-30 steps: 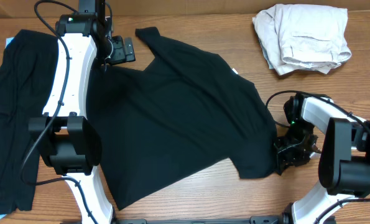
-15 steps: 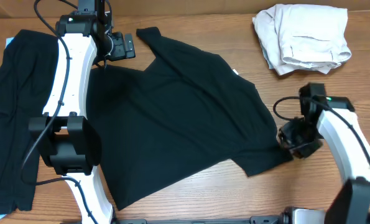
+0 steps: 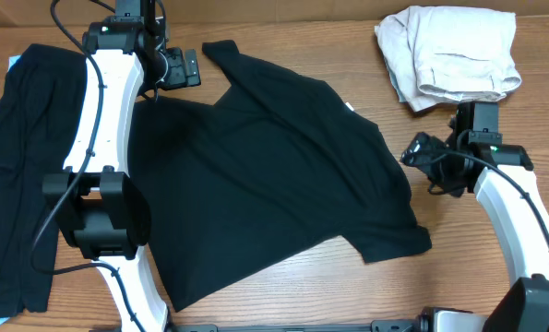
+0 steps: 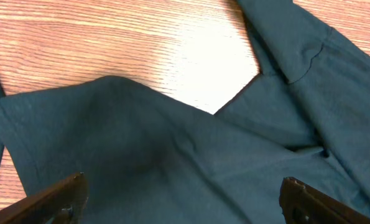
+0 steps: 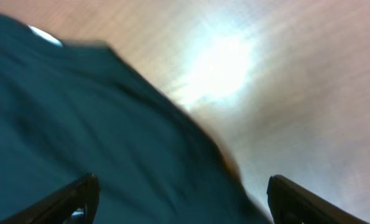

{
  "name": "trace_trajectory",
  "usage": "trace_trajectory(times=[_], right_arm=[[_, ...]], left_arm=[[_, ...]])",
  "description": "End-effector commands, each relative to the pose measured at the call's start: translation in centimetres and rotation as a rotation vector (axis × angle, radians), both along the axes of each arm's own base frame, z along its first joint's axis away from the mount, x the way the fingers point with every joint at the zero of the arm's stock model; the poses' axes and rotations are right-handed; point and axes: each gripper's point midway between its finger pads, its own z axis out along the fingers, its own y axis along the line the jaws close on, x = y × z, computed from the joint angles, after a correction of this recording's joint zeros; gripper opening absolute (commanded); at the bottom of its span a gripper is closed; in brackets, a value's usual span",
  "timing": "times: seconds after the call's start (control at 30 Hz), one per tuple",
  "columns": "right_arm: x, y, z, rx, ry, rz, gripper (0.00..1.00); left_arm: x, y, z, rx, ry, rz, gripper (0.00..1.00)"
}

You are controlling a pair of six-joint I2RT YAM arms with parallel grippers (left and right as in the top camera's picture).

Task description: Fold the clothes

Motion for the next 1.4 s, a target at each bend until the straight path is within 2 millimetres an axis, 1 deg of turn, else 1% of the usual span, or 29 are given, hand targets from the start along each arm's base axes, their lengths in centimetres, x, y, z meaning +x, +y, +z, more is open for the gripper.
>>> trace_trajectory(times=[0.0, 0.1, 0.2, 0.23, 0.3, 0.37, 0.47, 0.6, 0.7, 0.73, 0.83, 0.93, 0.97, 1.03, 1.17, 1.27, 1.3, 1.37], right_arm=[[2.7, 0.8, 0.2, -0.017, -0.091, 0.116, 0.9], [4.9, 1.7, -0.5, -0.041, -0.148, 0.176, 0.89], [6.0, 2.7, -1.9, -0.051, -0.154, 0.219, 0.89], [6.2, 3.1, -2.6, -0.054, -0.15, 0.237, 0.88], [6.6, 3.5, -3.8, -0.068, -0.139, 0.279, 0.84], [6.7, 3.6, -5.2, -0.07, -0.12, 0.29, 0.78], [6.9, 3.6, -7.2, -0.065, -0.091, 0.292, 0.73], [6.9, 3.6, -8.5, -0.062, -0.069, 0.295, 0.61], [6.7, 3.7, -8.7, -0.057, -0.057, 0.297, 0.43], [6.5, 3.8, -8.8, -0.052, -0.051, 0.3, 0.4], [5.7, 4.1, -9.1, -0.03, -0.021, 0.304, 0.36], [5.0, 4.1, -9.4, -0.023, 0.014, 0.296, 0.25], [4.9, 4.1, -9.4, -0.022, 0.02, 0.296, 0.2], [4.6, 3.5, -9.6, -0.013, 0.043, 0.233, 0.04], [3.0, 1.2, -10.1, 0.053, 0.14, -0.006, 0.04], [1.0, -1.2, -10.6, 0.089, 0.232, -0.177, 0.04], [0.0, -2.4, -10.8, 0.096, 0.271, -0.239, 0.04], [-1.3, -3.8, -11.0, 0.104, 0.316, -0.305, 0.04]], left_arm=[[-0.1, -0.5, -0.7, -0.001, 0.013, -0.032, 1.0], [-0.1, -0.6, -0.7, -0.001, 0.014, -0.033, 1.0], [-0.1, -0.6, -0.7, -0.001, 0.014, -0.033, 1.0], [-0.1, -0.6, -0.7, -0.001, 0.014, -0.033, 1.0], [-0.1, -0.6, -0.7, -0.002, 0.014, -0.033, 1.0], [-0.1, -0.6, -0.7, -0.002, 0.014, -0.033, 1.0], [-0.1, -0.6, -0.7, -0.002, 0.015, -0.033, 1.0], [0.0, -0.6, -0.7, -0.001, 0.013, -0.033, 1.0], [0.0, -0.6, -0.7, -0.001, 0.013, -0.033, 1.0], [0.0, -0.6, -0.7, -0.001, 0.011, -0.033, 1.0], [0.0, -0.6, -0.7, -0.001, 0.01, -0.033, 1.0], [0.1, -0.6, -0.7, -0.001, 0.011, -0.033, 1.0], [0.1, -0.6, -0.8, -0.001, 0.011, -0.033, 1.0], [0.1, -0.6, -1.0, -0.001, 0.015, -0.033, 1.0], [0.1, -0.6, -1.8, -0.002, 0.035, -0.033, 1.0], [0.1, -0.6, -2.7, -0.001, 0.056, -0.033, 1.0], [0.1, -0.6, -3.1, -0.003, 0.065, -0.034, 1.0], [0.1, -0.7, -3.6, -0.008, 0.076, -0.036, 1.0]])
